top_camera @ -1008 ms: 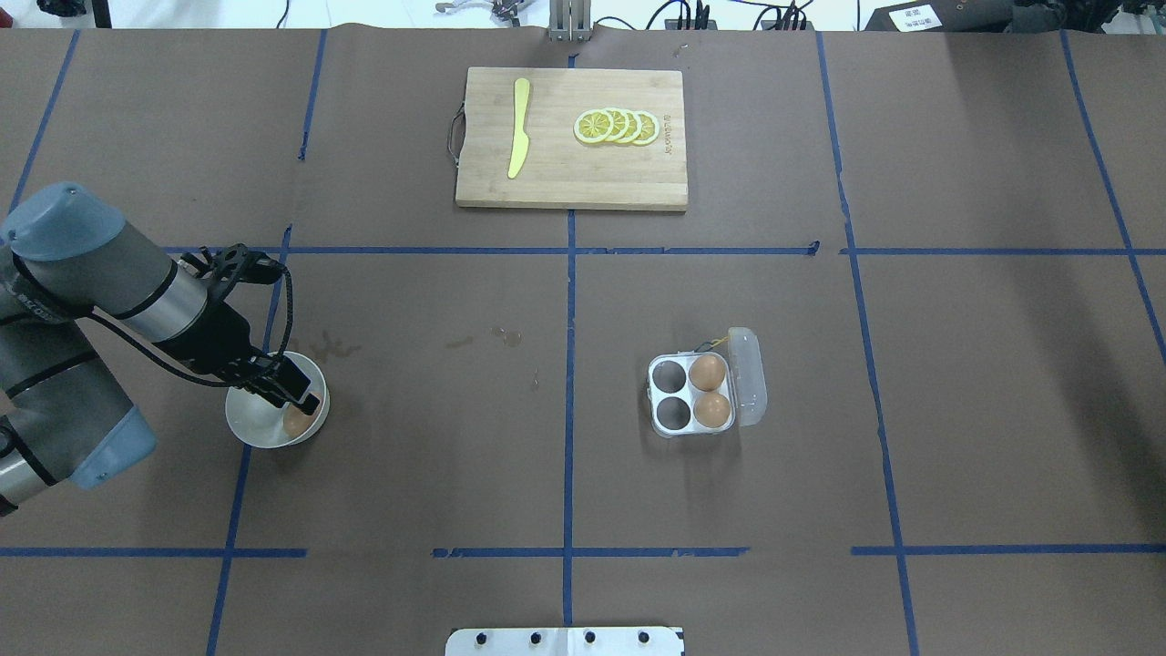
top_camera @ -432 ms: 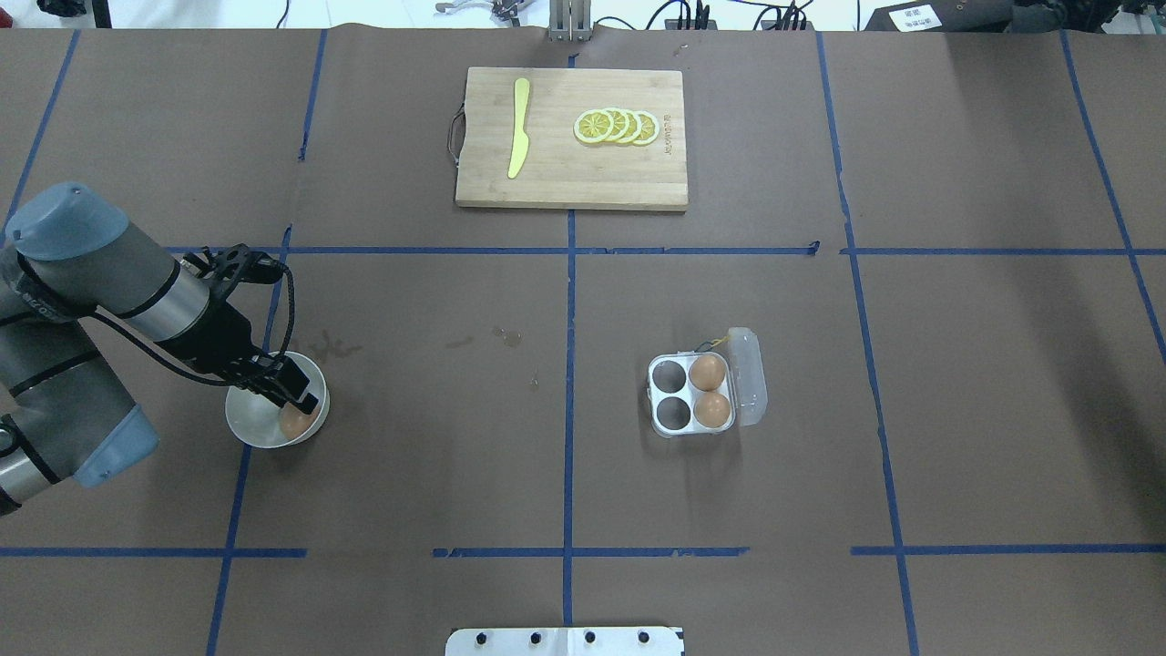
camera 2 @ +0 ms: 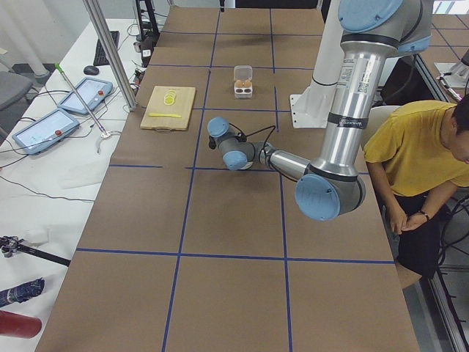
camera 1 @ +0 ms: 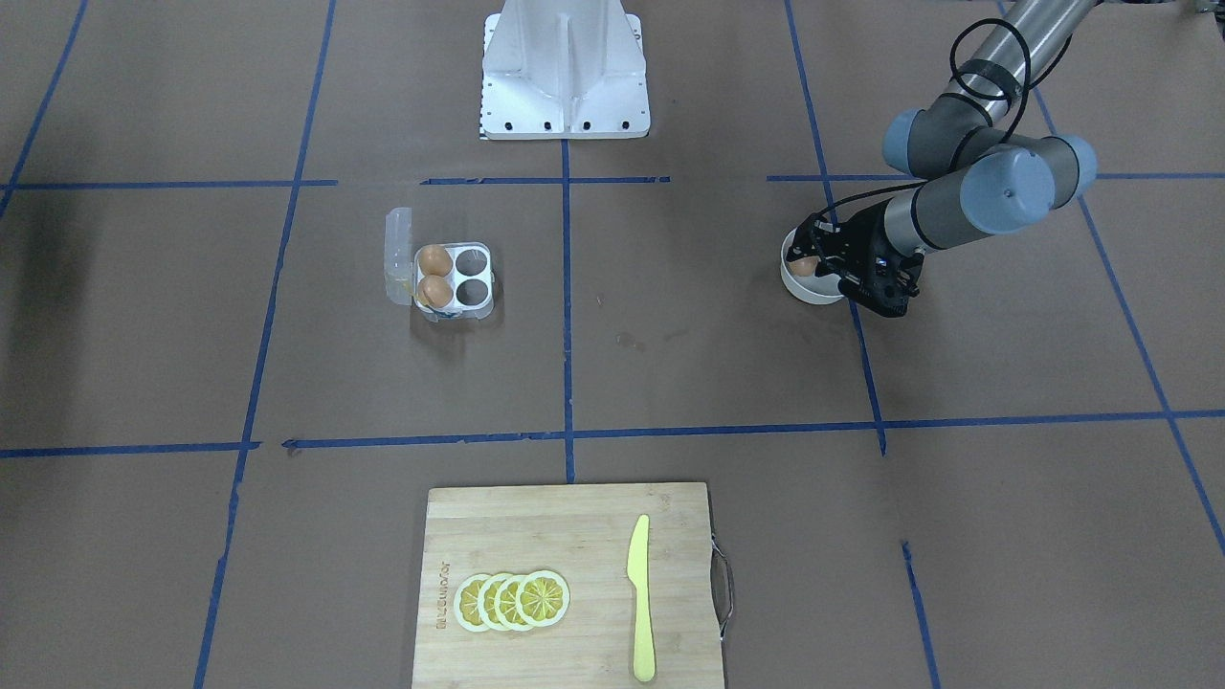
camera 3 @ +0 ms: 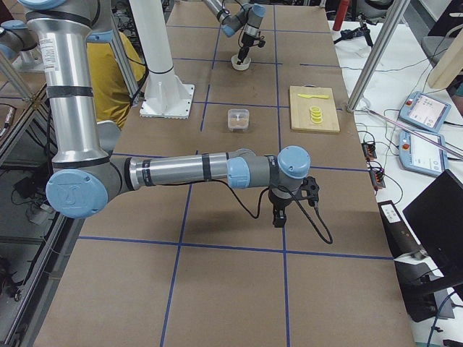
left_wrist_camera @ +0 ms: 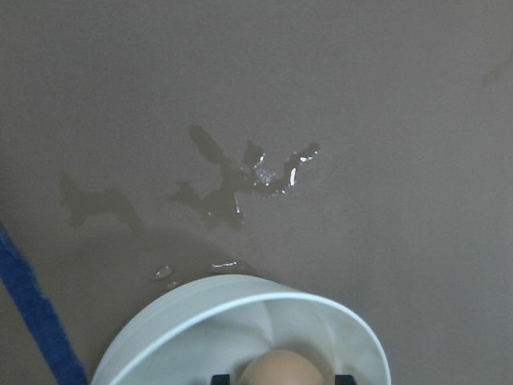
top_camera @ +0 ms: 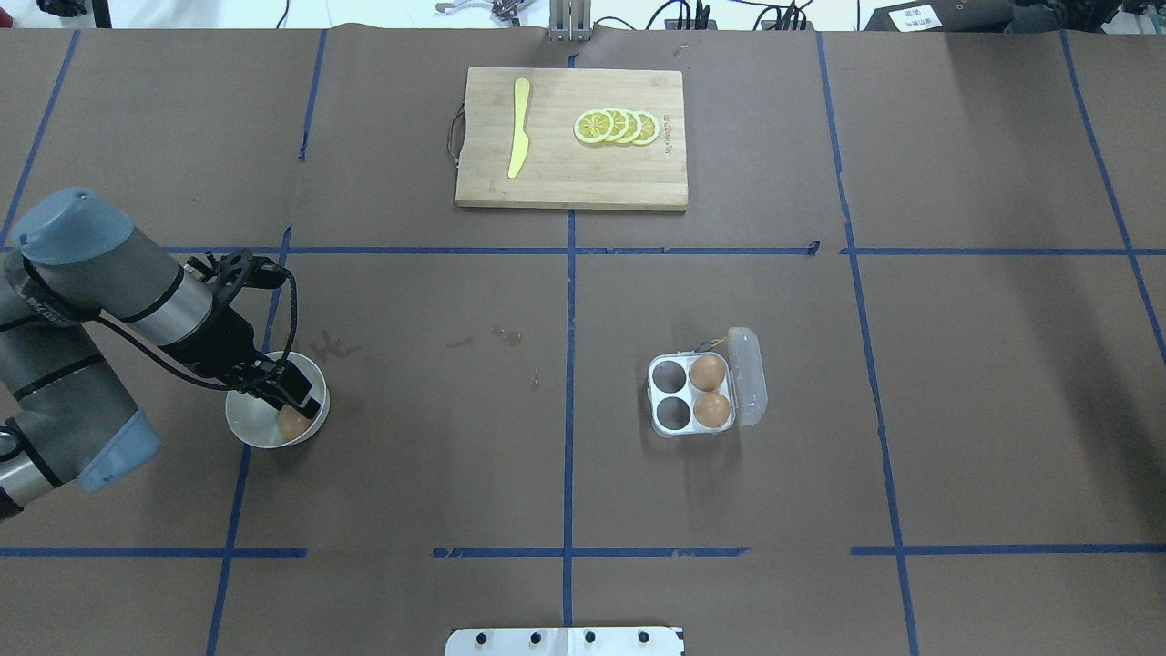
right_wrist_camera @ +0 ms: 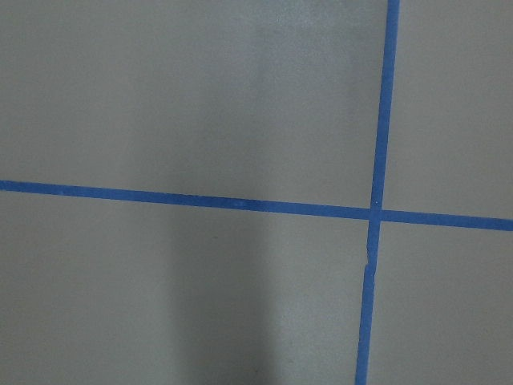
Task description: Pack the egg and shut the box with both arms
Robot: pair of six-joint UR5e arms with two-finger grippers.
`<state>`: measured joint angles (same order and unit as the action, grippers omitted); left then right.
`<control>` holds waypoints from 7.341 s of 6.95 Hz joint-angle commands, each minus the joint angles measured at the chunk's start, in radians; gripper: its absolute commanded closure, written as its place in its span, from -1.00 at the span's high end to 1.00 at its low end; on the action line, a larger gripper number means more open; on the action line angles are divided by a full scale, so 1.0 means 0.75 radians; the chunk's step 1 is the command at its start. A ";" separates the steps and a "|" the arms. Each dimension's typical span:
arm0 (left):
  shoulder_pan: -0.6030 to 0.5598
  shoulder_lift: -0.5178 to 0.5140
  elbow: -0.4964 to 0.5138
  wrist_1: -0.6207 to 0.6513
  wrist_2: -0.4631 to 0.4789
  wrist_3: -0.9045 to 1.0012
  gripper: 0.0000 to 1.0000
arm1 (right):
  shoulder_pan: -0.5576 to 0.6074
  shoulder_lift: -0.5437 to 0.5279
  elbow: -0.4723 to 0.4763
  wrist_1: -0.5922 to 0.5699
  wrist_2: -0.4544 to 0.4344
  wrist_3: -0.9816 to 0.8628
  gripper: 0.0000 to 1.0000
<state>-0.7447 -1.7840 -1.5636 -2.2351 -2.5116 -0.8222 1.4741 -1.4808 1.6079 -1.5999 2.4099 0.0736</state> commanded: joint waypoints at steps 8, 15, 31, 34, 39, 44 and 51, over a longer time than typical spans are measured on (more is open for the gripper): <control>-0.167 0.012 -0.144 0.053 -0.001 -0.014 -1.00 | -0.002 0.019 -0.002 0.000 0.000 0.000 1.00; 0.248 -0.774 0.184 0.145 0.489 -0.394 -1.00 | -0.002 -0.007 -0.002 0.102 0.006 0.004 1.00; 0.428 -0.955 0.326 0.143 0.669 -0.581 0.68 | -0.022 -0.009 -0.002 0.102 0.051 0.008 1.00; 0.424 -0.947 0.291 0.147 0.669 -0.583 0.98 | -0.026 -0.009 0.002 0.102 0.059 0.012 1.00; 0.118 -0.480 -0.142 0.239 0.543 -0.326 0.88 | -0.524 -0.007 0.106 0.828 -0.076 1.091 1.00; -0.075 -0.288 -0.208 0.237 0.465 -0.084 0.88 | -0.951 0.102 0.227 0.990 -0.303 1.630 -1.00; -0.201 -0.109 -0.253 0.219 0.463 0.089 0.87 | -0.980 0.363 0.362 0.783 -0.363 1.851 -1.00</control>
<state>-0.8830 -1.9327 -1.7428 -2.0608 -2.1644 -0.7970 0.6805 -1.2031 1.8754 -1.0054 2.1000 1.4629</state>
